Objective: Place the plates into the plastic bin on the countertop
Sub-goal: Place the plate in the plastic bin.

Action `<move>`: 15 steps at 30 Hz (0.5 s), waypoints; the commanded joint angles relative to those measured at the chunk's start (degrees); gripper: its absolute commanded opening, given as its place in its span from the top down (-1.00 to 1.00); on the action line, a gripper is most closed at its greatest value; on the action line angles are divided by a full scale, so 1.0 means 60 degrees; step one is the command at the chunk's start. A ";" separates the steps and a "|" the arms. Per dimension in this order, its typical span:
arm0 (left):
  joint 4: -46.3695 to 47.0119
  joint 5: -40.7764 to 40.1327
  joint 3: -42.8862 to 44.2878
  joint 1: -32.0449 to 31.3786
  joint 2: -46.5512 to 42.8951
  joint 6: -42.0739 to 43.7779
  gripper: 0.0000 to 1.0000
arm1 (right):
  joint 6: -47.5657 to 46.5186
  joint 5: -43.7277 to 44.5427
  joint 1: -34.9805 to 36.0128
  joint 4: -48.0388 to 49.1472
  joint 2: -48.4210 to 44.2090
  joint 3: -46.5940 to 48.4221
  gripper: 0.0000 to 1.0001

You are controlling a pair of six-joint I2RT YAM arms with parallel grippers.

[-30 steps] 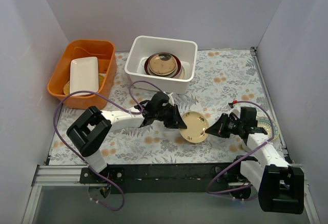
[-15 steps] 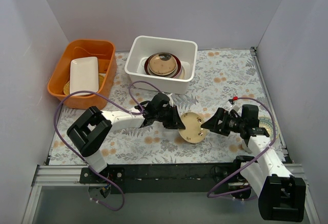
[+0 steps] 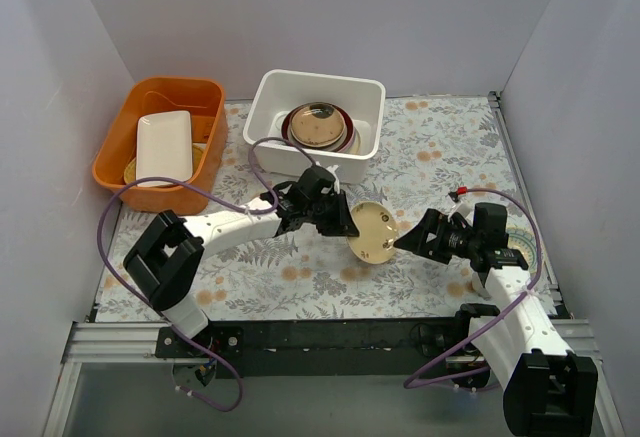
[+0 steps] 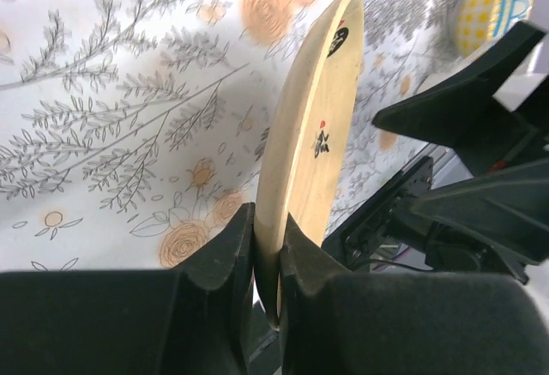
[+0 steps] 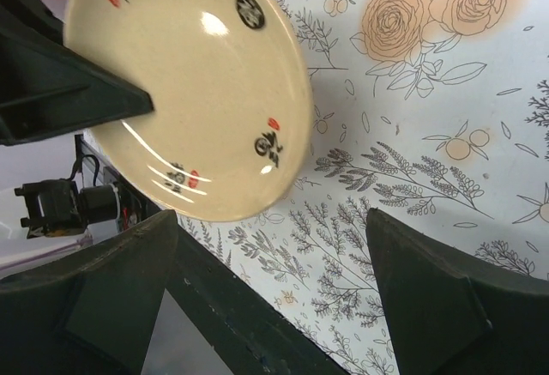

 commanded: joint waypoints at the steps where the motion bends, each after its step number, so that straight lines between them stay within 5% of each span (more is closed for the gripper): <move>1: -0.0921 -0.0654 0.1099 0.0183 -0.0834 0.0709 1.00 | -0.0225 0.0141 0.0038 -0.0104 -0.0111 0.0428 -0.95; 15: -0.2299 -0.0597 0.4132 0.1193 -0.0074 0.1749 1.00 | -0.0459 0.0536 0.0038 -0.0354 0.0007 0.0442 -0.96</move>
